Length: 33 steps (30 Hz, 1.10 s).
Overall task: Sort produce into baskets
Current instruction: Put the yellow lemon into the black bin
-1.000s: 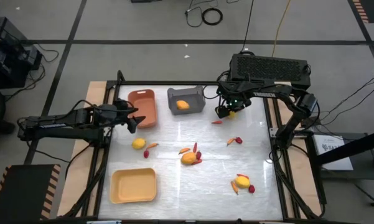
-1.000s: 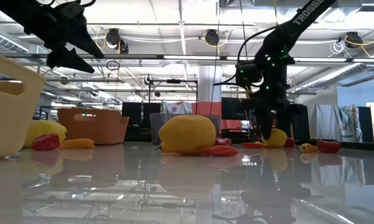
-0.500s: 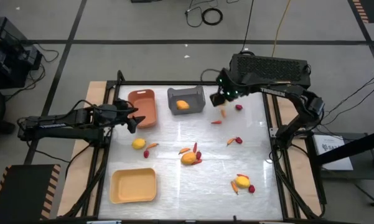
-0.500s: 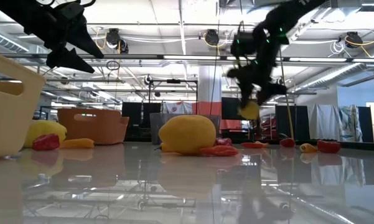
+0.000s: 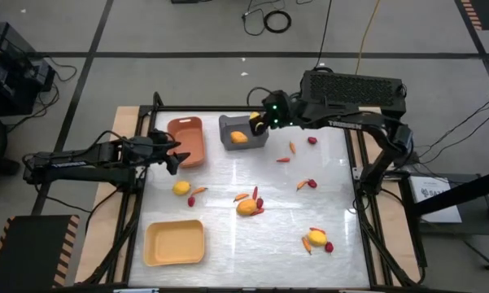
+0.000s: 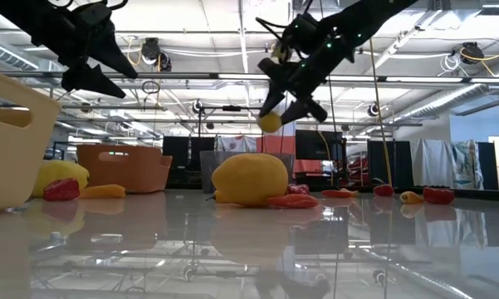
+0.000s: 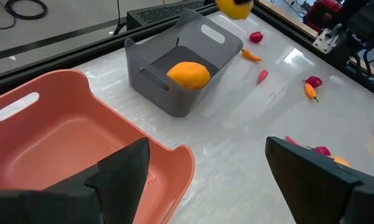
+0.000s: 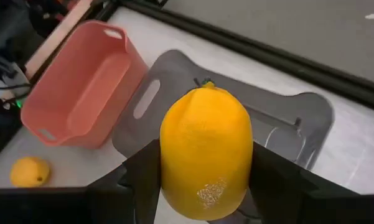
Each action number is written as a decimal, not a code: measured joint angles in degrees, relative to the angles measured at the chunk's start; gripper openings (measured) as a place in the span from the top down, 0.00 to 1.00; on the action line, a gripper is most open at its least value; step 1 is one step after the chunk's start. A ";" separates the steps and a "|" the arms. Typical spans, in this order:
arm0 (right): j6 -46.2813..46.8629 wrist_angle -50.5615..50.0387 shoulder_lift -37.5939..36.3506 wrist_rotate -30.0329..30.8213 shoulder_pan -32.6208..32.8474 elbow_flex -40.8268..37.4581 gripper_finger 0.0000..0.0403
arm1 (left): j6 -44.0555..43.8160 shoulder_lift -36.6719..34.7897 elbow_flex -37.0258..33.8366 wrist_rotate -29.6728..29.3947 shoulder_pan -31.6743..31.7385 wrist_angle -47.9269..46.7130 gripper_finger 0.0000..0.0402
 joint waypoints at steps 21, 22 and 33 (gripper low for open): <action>-2.79 1.03 1.59 -1.31 -0.10 0.00 0.33 | -0.13 0.00 0.00 1.64 0.00 -0.05 0.19; -2.82 1.07 1.59 -2.52 -0.11 0.00 0.33 | -0.13 0.00 0.00 1.64 0.00 -0.05 0.19; -3.28 1.67 1.59 -10.98 3.05 0.00 0.33 | 0.31 0.00 0.00 1.68 0.00 -0.02 0.19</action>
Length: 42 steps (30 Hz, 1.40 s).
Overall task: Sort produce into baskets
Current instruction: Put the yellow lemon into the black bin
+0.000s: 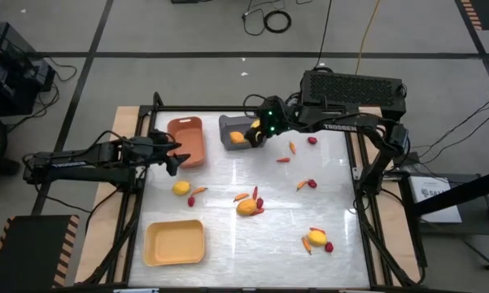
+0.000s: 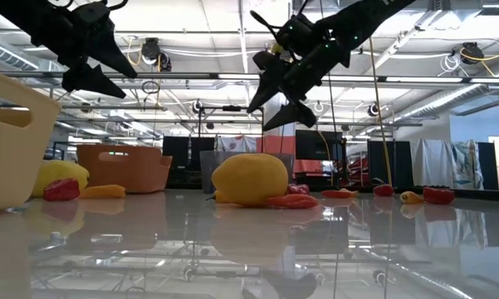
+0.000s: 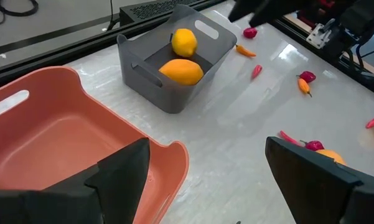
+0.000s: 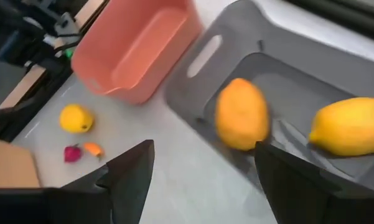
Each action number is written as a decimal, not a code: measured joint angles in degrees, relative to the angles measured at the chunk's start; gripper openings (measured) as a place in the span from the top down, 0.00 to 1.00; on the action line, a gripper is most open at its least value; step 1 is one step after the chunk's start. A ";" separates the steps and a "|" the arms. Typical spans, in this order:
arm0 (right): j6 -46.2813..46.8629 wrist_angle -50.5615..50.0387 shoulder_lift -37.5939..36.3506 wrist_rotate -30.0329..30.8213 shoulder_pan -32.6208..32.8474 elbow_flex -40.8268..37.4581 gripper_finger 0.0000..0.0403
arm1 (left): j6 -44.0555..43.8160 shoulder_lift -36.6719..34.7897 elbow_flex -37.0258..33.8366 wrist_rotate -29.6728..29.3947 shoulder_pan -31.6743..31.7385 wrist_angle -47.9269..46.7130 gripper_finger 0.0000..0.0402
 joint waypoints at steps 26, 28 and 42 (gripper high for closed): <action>-18.83 33.79 9.59 5.70 22.38 -0.04 0.33 | 11.02 3.81 0.04 18.45 -1.81 -6.57 0.19; -17.97 33.45 9.73 7.24 22.80 -0.06 0.33 | 9.20 5.89 0.04 18.16 -2.71 -6.95 0.19; -18.01 30.95 9.70 8.15 22.63 -0.05 0.33 | 7.00 25.22 0.04 15.59 -6.28 -10.67 0.19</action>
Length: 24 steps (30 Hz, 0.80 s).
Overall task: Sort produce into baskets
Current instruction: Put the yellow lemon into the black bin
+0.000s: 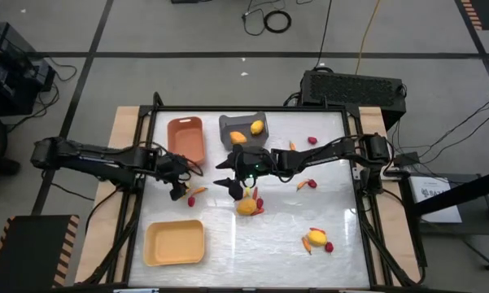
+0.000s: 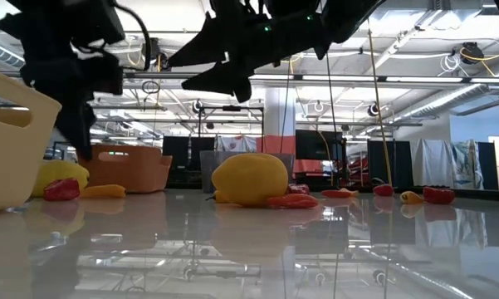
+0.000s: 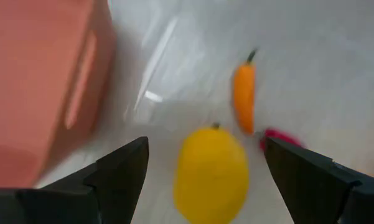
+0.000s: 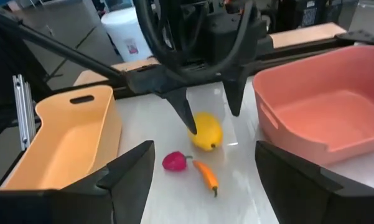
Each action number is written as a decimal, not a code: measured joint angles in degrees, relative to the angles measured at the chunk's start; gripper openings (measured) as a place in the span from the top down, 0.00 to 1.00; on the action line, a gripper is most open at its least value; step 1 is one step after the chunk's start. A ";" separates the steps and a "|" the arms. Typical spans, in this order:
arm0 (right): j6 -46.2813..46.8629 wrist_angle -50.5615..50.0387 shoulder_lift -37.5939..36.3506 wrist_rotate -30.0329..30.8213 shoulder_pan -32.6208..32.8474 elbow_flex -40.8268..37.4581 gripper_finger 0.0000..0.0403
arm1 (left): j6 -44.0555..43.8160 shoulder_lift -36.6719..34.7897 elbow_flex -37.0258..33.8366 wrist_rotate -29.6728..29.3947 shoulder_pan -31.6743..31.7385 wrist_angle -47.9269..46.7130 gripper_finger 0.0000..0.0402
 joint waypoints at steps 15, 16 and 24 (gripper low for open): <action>-8.53 -4.88 0.00 -0.16 0.00 0.00 0.33 | -1.52 8.86 -0.02 -0.70 -3.17 -2.44 0.19; -8.76 -5.19 0.00 -0.17 0.00 0.00 0.33 | -1.52 9.49 -0.02 -0.70 -3.17 -2.39 0.19; -9.01 -11.50 0.00 -0.22 -0.43 0.00 0.33 | -1.52 11.61 -0.02 -0.72 -3.17 -2.30 0.24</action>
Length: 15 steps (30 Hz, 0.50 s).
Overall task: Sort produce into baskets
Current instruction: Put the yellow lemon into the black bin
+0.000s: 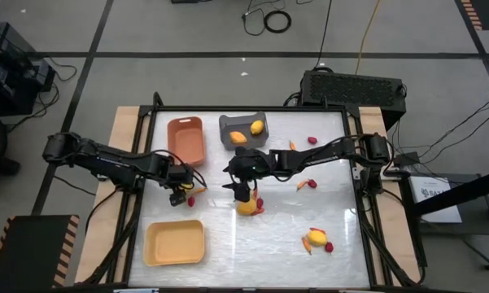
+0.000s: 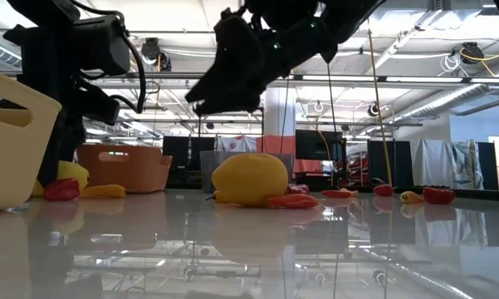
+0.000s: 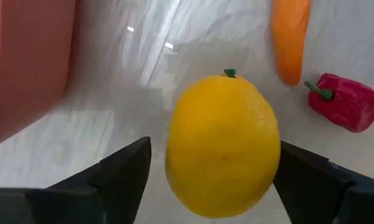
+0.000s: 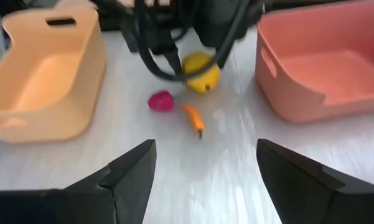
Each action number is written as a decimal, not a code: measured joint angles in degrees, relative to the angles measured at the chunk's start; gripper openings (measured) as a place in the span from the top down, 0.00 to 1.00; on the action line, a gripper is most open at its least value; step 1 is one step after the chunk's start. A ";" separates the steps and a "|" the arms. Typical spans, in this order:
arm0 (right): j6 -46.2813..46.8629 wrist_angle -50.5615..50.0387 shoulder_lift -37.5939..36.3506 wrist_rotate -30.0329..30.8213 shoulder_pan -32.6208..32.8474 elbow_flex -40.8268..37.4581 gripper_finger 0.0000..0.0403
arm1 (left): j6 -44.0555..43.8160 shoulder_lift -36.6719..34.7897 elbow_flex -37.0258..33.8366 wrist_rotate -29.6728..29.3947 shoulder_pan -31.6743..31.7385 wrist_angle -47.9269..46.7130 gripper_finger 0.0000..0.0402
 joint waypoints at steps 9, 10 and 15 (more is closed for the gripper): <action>-0.49 -4.84 -0.99 0.02 -1.44 0.00 0.33 | 0.01 -0.06 0.75 1.28 0.07 -0.25 0.48; -0.98 -5.23 -1.46 0.05 -1.62 0.01 0.33 | 0.02 -0.07 1.43 1.84 0.07 -0.18 0.49; -2.72 -8.88 -4.69 0.06 -2.84 0.02 0.33 | 3.03 -0.18 6.74 3.38 0.07 -0.13 0.48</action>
